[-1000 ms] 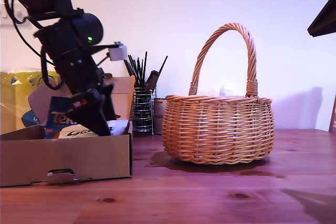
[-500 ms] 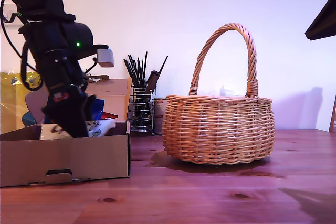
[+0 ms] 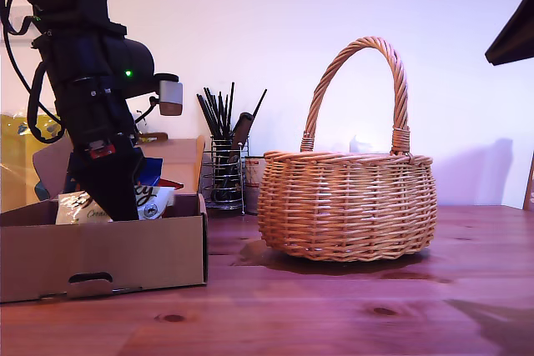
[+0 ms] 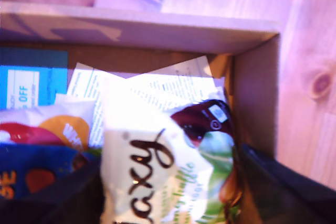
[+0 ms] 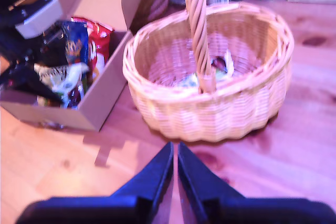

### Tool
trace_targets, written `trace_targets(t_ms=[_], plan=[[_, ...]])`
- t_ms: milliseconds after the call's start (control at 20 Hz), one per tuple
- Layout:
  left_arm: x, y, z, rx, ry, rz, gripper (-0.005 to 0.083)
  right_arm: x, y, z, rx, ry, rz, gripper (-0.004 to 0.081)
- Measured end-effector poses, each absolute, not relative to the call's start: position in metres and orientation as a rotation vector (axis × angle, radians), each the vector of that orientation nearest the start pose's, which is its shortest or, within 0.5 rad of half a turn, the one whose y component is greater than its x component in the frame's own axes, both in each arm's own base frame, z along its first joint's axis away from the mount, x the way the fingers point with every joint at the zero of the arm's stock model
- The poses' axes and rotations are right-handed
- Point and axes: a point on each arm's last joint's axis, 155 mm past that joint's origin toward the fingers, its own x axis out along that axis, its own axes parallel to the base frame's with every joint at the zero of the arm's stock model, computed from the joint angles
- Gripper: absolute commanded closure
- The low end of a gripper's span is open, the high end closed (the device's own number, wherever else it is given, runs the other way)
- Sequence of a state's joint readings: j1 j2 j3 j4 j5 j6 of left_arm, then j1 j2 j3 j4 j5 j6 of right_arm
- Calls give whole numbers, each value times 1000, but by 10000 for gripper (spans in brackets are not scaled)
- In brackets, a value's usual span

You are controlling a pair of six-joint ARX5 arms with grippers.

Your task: Move the bags of Easter eggs from the cardboard box on the left into the woven basket on the right side.

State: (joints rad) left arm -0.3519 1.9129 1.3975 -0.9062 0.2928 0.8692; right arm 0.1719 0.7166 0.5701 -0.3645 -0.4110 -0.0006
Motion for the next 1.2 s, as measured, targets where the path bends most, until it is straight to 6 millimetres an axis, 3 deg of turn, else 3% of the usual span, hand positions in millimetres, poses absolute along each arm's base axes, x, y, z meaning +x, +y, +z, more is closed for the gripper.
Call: trace_targets(t_ms=[350, 450, 650, 900, 1050, 1200], plan=[[332, -204, 43, 739, 1108, -1183, 788, 259, 120, 181, 64, 535, 571, 782], [330, -209, 43, 757, 1102, -1191, 797, 259, 120, 181, 64, 535, 571, 782], [335, -200, 49, 826, 1128, -1141, 797, 259, 120, 181, 65, 536, 572, 782], [351, -205, 91, 752, 1082, -1035, 797, 259, 120, 180, 65, 537, 572, 782], [354, -212, 141, 676, 954, -975, 797, 259, 120, 181, 65, 535, 572, 782], [362, -236, 201, 596, 729, -974, 797, 260, 120, 182, 64, 528, 572, 782]])
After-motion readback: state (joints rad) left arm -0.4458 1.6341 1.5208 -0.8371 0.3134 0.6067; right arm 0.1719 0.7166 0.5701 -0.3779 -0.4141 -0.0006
